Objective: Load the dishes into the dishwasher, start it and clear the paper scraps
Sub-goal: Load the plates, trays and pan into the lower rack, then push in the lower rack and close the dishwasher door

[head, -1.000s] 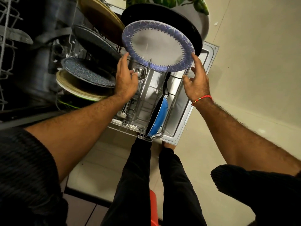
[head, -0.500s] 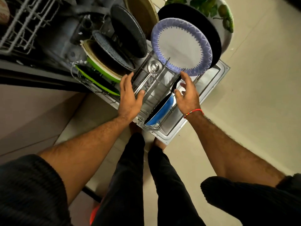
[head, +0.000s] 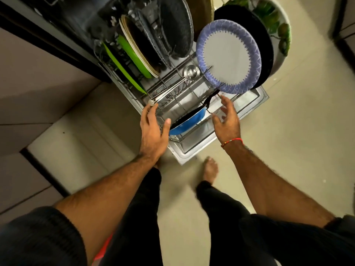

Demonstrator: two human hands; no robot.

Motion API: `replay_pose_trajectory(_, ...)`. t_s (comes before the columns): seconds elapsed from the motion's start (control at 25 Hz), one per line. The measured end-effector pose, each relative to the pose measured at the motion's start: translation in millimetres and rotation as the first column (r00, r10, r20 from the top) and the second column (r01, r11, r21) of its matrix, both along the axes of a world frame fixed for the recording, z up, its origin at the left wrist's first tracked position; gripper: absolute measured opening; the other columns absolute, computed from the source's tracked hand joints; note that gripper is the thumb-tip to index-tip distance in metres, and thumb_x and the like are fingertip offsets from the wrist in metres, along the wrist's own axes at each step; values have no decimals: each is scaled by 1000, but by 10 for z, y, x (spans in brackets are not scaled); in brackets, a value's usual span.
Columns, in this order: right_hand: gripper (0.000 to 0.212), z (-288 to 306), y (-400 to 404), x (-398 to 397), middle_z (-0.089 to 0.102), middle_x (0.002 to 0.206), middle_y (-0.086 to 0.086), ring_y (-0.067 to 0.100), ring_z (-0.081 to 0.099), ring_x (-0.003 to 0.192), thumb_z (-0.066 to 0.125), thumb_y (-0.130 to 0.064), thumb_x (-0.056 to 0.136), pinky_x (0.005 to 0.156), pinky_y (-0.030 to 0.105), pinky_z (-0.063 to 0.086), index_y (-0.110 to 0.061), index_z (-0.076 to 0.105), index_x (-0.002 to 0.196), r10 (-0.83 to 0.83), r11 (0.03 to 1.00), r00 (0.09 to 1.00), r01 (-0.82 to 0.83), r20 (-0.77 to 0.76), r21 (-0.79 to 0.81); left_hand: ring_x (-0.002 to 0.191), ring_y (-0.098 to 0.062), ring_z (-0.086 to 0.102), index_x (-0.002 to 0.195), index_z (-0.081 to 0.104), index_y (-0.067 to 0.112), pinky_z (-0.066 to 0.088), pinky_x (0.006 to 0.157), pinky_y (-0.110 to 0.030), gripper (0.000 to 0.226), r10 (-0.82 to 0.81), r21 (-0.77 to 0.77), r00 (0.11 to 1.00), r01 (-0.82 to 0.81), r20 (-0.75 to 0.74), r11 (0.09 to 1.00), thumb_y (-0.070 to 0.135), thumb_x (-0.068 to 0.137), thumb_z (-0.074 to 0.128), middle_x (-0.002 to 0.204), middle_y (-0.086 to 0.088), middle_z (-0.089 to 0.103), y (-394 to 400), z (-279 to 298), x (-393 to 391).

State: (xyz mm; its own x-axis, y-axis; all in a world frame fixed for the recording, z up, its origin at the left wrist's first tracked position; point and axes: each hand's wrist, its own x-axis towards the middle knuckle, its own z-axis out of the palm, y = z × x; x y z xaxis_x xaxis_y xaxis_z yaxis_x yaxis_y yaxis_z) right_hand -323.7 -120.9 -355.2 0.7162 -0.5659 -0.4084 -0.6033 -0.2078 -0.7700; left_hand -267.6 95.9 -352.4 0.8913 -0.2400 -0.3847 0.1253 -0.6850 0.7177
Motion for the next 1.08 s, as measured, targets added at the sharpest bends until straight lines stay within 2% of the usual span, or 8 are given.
replay_pose_trajectory(0.16,64,-215,-470,-208,48,144,7,24,50,130,59,0,87,107,48,45,-18,41,146,144,987,987,-148,-73,-57,153,-29,12,153,22,22,27,121,-53,75,89,60,996,-90,7,994,61,95,47,164,-6,6,-184,-250,-459)
replay_pose_trajectory(0.24,66,-363,-727,-220,46,146,10,26,44,136,58,3,85,112,46,38,-13,41,147,304,947,951,-309,-62,-91,154,-32,3,154,19,22,21,122,-56,82,204,116,979,-203,11,972,66,91,49,166,-8,3,-435,-375,-660)
replay_pose_trajectory(0.32,69,-507,-966,-225,37,153,11,25,30,145,56,4,85,120,40,27,-11,37,149,503,854,860,-510,-85,-100,154,-35,-1,154,20,17,13,123,-57,87,291,163,954,-298,69,940,66,90,50,166,-14,4,-704,-535,-875)
replay_pose_trajectory(0.44,73,-713,-1293,-291,18,162,9,23,14,152,59,-2,88,122,44,22,-14,29,153,683,710,722,-692,-113,-131,154,-38,1,155,21,13,9,122,-60,90,417,224,896,-443,155,868,65,89,54,165,-17,7,-1016,-787,-1208)
replay_pose_trajectory(0.64,81,-1044,-1619,-530,-3,166,3,30,0,153,67,-23,90,120,53,25,-21,20,155,818,489,535,-840,-211,-235,154,-37,-8,159,4,12,1,122,-60,115,558,268,828,-549,47,792,73,80,61,167,-15,-7,-1351,-1076,-1535)
replay_pose_trajectory(0.88,109,-1435,-1468,-425,-9,164,14,35,-11,151,59,-67,81,122,57,10,-19,-4,157,835,380,507,-813,-215,-440,153,-33,-16,158,-13,8,-5,123,-51,143,621,217,781,-618,62,755,80,67,69,165,-13,-21,-1491,-1410,-1407)
replay_pose_trajectory(1.0,92,-1627,-1440,-394,20,145,10,37,24,136,58,-65,86,113,56,31,-14,23,154,800,405,594,-632,-78,-660,153,-34,-18,157,-16,4,-2,124,-54,146,634,222,768,-636,91,739,85,66,65,164,-17,-24,-1520,-1650,-1271)
replay_pose_trajectory(1.08,80,-1635,-1431,-320,26,133,5,31,33,124,60,-61,88,108,52,37,-13,38,148,796,425,603,-483,61,-766,153,-36,-15,156,-14,2,2,124,-55,146,647,249,745,-666,164,703,89,66,60,164,-20,-22,-1538,-1771,-1259)
